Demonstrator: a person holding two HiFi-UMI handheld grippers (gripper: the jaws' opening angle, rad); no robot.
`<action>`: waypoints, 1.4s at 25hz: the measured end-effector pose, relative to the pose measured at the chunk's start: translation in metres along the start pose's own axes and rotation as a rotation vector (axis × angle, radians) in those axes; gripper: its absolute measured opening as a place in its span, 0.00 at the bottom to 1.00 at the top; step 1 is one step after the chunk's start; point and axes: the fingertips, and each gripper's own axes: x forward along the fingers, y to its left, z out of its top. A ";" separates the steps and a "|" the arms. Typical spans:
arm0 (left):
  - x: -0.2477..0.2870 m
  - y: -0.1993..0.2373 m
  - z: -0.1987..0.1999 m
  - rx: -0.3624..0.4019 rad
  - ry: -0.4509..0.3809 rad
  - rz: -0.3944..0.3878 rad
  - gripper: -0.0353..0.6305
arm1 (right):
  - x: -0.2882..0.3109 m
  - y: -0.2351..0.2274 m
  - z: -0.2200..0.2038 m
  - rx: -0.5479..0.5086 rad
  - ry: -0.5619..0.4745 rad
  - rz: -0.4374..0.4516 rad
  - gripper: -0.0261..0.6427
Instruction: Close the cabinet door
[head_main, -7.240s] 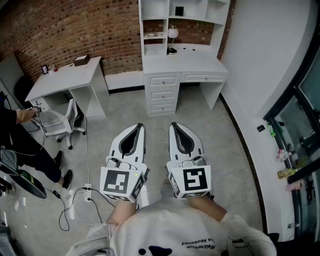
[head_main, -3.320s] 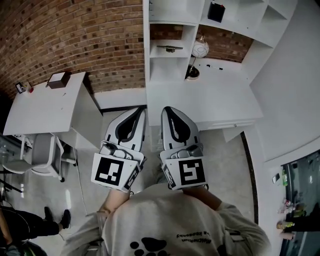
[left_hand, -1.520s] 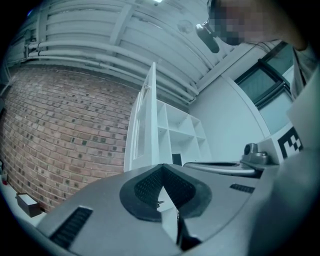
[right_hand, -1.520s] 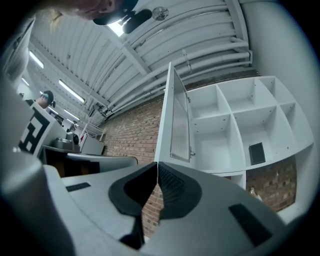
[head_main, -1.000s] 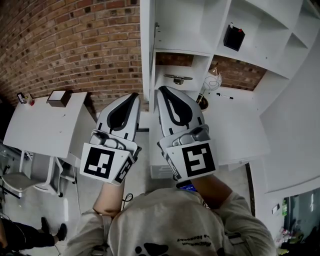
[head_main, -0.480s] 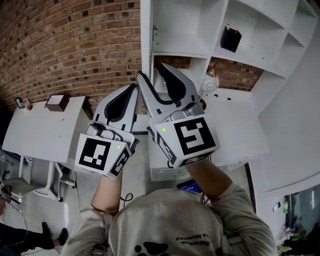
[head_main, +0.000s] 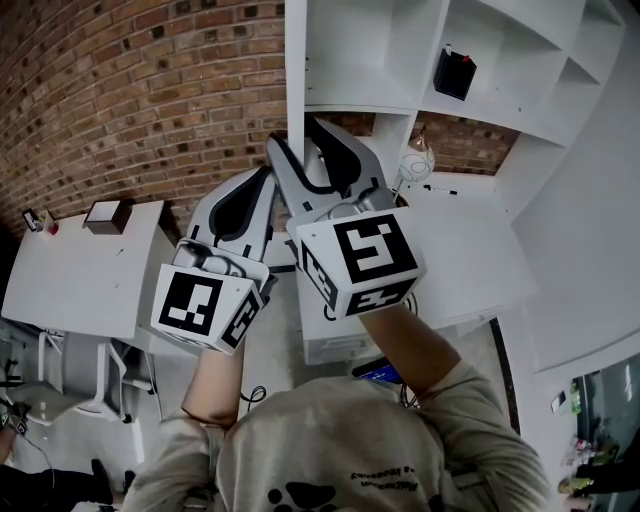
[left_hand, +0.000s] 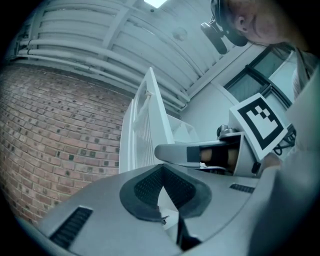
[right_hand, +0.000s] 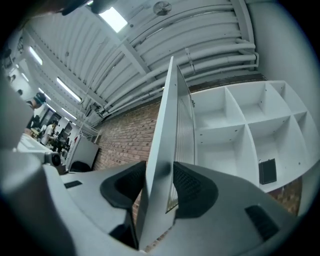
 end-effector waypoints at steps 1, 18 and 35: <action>0.001 0.001 -0.001 -0.002 0.000 -0.008 0.06 | 0.001 0.000 0.000 -0.021 -0.002 -0.010 0.28; 0.025 -0.039 -0.019 -0.037 0.009 -0.200 0.06 | -0.024 -0.040 0.000 0.022 0.000 -0.108 0.21; 0.099 -0.081 -0.039 -0.053 0.009 -0.257 0.06 | -0.050 -0.148 -0.013 0.090 0.018 -0.046 0.17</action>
